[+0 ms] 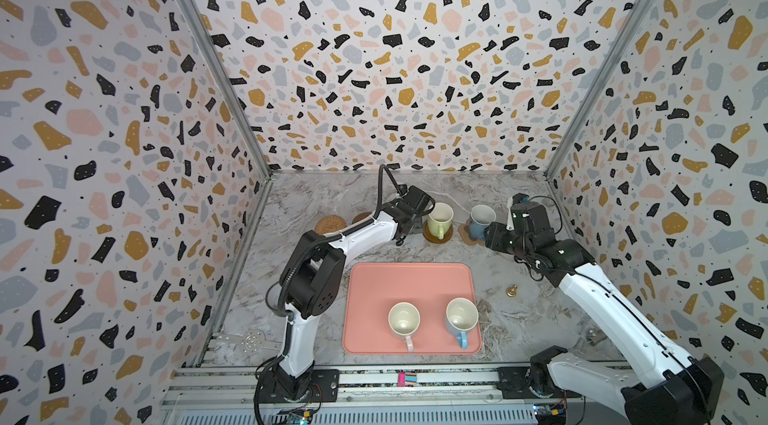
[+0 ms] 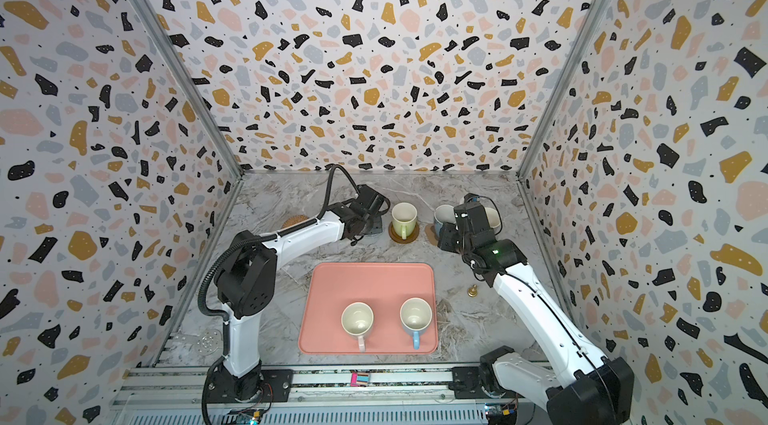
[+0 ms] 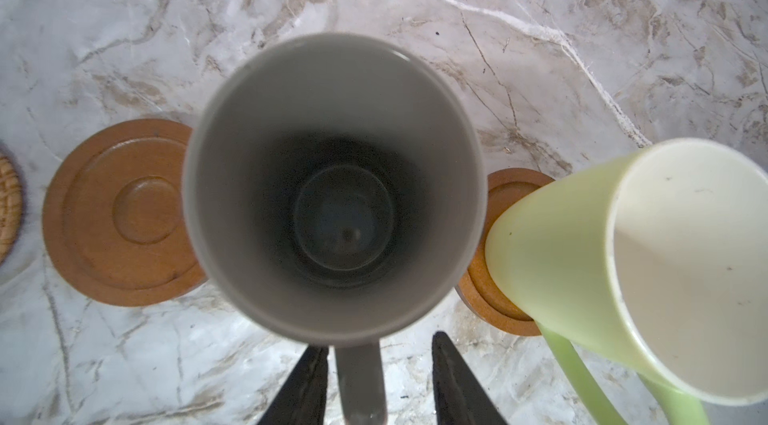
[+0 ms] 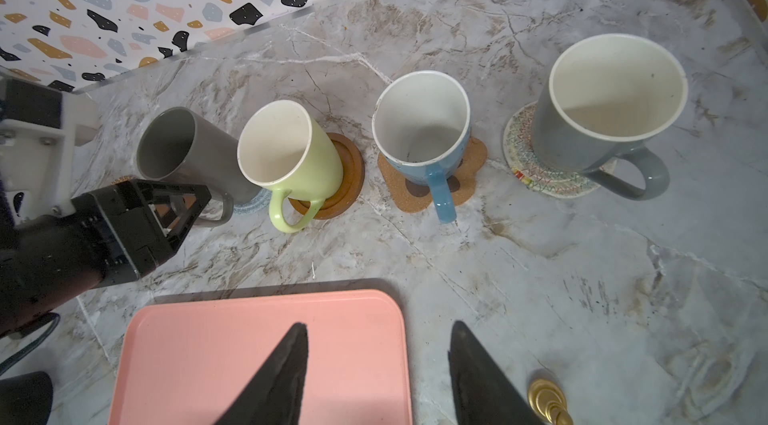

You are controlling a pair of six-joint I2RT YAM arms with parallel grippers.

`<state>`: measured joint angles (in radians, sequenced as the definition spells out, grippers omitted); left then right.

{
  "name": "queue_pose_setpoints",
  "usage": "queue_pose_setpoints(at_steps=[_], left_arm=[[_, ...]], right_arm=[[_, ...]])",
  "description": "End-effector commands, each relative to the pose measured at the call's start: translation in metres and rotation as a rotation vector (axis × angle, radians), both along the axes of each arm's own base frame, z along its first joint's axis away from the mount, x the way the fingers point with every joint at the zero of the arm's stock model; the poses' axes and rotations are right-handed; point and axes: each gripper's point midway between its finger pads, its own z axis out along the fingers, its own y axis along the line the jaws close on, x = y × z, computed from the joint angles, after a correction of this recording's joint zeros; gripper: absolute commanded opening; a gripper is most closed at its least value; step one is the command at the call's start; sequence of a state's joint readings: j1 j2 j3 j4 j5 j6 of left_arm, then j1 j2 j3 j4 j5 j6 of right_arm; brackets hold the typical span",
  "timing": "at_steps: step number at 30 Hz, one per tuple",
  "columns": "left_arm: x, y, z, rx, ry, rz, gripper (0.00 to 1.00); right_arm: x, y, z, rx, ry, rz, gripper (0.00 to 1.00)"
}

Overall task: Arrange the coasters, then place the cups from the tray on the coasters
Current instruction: 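Lower the grey mug onto the blue knit coaster beside the pale green mug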

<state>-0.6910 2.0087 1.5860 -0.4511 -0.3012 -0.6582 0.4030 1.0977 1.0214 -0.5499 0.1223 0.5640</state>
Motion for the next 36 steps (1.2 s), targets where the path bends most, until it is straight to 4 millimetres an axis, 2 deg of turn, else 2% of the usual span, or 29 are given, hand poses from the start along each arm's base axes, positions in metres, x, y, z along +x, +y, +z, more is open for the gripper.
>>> queue_pose_setpoints(at_steps=[1,16,25,30,36], left_arm=[[-0.002,0.010,0.014,0.024,-0.036,0.022,0.43],[-0.008,0.031,0.009,0.106,-0.025,0.027,0.42],[-0.007,0.029,0.010,0.098,-0.029,0.013,0.42],[-0.009,0.028,0.017,0.085,-0.034,0.005,0.44],[-0.017,0.017,0.037,-0.032,-0.067,-0.016,0.48]], right_arm=[[-0.003,-0.001,0.004,0.007,-0.004,-0.002,0.56],[-0.004,-0.002,0.006,0.013,-0.004,-0.008,0.56],[-0.003,-0.002,0.008,0.016,-0.003,-0.011,0.56],[-0.003,-0.004,0.008,0.004,-0.002,-0.021,0.56],[-0.002,-0.008,0.009,-0.013,0.000,-0.034,0.56]])
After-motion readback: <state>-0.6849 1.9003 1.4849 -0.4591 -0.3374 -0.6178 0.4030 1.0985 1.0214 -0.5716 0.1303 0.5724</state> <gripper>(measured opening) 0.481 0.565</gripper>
